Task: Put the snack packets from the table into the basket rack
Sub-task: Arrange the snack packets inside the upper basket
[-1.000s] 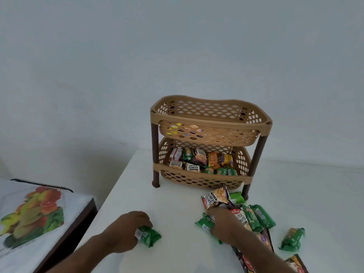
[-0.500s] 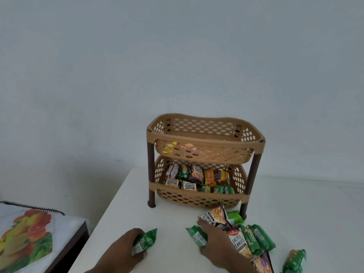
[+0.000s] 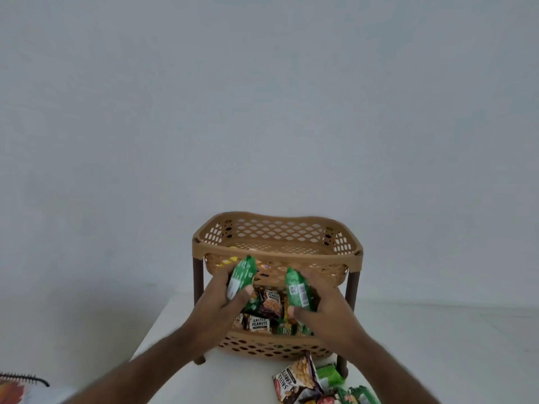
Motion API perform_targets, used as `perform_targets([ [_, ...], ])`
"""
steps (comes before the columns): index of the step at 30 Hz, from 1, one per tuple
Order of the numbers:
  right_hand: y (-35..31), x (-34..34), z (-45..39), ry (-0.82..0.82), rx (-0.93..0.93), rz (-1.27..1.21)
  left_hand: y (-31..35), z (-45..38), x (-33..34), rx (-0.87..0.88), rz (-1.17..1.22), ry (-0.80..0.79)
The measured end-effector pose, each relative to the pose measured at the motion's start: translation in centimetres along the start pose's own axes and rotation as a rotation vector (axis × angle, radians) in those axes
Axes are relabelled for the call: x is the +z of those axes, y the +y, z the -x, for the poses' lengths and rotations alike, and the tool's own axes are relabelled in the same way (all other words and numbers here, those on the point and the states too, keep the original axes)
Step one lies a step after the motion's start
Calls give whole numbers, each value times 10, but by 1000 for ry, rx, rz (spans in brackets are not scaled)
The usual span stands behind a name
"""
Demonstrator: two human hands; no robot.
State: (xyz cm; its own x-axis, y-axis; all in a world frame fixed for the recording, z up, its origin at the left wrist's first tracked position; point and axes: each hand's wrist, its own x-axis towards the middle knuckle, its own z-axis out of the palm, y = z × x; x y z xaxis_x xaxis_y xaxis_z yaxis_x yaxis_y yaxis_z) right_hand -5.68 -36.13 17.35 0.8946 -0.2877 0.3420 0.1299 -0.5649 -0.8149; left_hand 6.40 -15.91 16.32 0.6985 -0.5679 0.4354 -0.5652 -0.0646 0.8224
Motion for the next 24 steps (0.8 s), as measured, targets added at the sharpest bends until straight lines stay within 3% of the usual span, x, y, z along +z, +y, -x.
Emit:
perform_targets([
  [4,-11,-29,-18,109,-17,-56,35,-47,8,28,-3,14],
  [9,-19,-58,-35,230,-40,-74,61,-116,22,-242,145,48],
  [12,-20,-71,-46,242,-40,-82,62,-150,31,-296,164,57],
  [16,-20,-80,-58,259,-26,-42,51,-168,43,-352,-32,-7],
  [24,-10,-79,-98,298,-16,53,32,-183,59,-236,-520,-178],
])
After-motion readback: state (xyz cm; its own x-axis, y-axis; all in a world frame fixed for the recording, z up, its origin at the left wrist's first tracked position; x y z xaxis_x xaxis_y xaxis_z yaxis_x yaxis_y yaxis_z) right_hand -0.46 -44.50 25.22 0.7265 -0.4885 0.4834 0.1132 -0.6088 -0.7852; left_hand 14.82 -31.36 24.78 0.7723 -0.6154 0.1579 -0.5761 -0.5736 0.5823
